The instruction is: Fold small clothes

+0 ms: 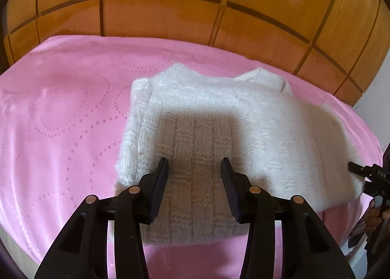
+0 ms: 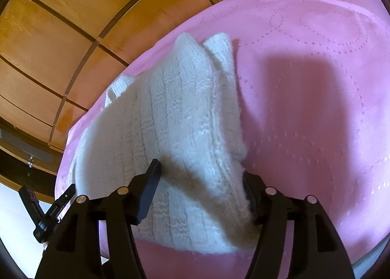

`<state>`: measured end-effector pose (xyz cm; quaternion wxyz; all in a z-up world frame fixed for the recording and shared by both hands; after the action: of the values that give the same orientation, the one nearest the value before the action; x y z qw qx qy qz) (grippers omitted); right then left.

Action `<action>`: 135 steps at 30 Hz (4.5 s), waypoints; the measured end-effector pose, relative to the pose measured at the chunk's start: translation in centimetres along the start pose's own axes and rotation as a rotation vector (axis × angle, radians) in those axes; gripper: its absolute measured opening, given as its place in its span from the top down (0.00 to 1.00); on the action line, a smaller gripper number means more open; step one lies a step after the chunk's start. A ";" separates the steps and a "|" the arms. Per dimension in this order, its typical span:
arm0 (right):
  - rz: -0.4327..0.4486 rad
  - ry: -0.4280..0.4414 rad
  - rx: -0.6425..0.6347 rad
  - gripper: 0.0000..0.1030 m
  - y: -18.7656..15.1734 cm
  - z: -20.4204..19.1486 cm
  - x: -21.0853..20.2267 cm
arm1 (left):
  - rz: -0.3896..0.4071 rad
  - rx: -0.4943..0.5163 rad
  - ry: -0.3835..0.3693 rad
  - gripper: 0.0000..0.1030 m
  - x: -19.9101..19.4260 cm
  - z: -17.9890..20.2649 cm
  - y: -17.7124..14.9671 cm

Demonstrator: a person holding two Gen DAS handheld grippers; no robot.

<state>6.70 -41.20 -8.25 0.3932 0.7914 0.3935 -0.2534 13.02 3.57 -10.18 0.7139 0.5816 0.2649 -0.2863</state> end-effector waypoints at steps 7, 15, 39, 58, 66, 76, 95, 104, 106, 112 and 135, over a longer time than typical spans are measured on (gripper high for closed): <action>-0.009 -0.040 -0.077 0.78 -0.1 -1.6 -0.5 | -0.006 -0.016 0.002 0.58 0.3 -0.2 0.2; 0.029 0.048 -0.157 0.83 0.9 -7.4 -2.6 | -0.044 -0.108 -0.136 0.58 0.3 -0.4 0.1; -0.196 0.309 -0.542 0.86 -11.0 -32.5 9.5 | -0.010 -0.456 -0.428 0.58 -4.2 -7.0 2.1; 0.026 0.230 -0.414 0.37 -5.5 -21.0 2.3 | -0.170 -0.472 -0.522 0.33 0.5 -1.8 5.0; 0.006 0.159 -0.417 0.38 -6.4 -19.2 4.2 | -0.149 -0.343 -0.405 0.80 1.7 0.0 5.8; -0.041 0.149 -0.613 0.41 -11.1 -24.8 7.3 | -0.064 -0.171 -0.131 0.82 0.2 -5.0 4.1; 0.035 0.107 -0.614 0.35 -1.2 -28.2 8.3 | 0.052 0.013 0.077 0.65 -0.9 -4.4 3.7; -0.065 0.066 -0.610 0.33 0.1 -29.5 14.6 | 0.058 0.013 0.077 0.65 -0.8 -4.4 3.4; -0.078 0.030 -0.610 0.31 0.1 -29.2 16.6 | 0.056 0.012 0.074 0.65 -0.7 -4.4 3.3; -0.051 0.010 -0.603 0.25 0.0 -29.1 18.0 | 0.050 -0.006 0.071 0.65 -0.1 -4.9 2.9; -0.217 0.289 -0.372 0.08 -9.8 -21.0 10.6 | 0.012 -0.171 -0.144 0.58 0.9 -7.9 1.8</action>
<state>6.49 -15.69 -8.08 0.4423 0.6865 0.5681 -0.1019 14.57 11.57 -11.04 0.7798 0.4981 0.2328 -0.2995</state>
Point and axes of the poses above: each gripper's, at about its wrist camera, not at the fingertips, and x roughly the way its jaws point, z to its right, y to its top, the point moved 9 cm from there along x, roughly the way its jaws point, and after that the axes turned 6 degrees about z, right-handed, at the moved point
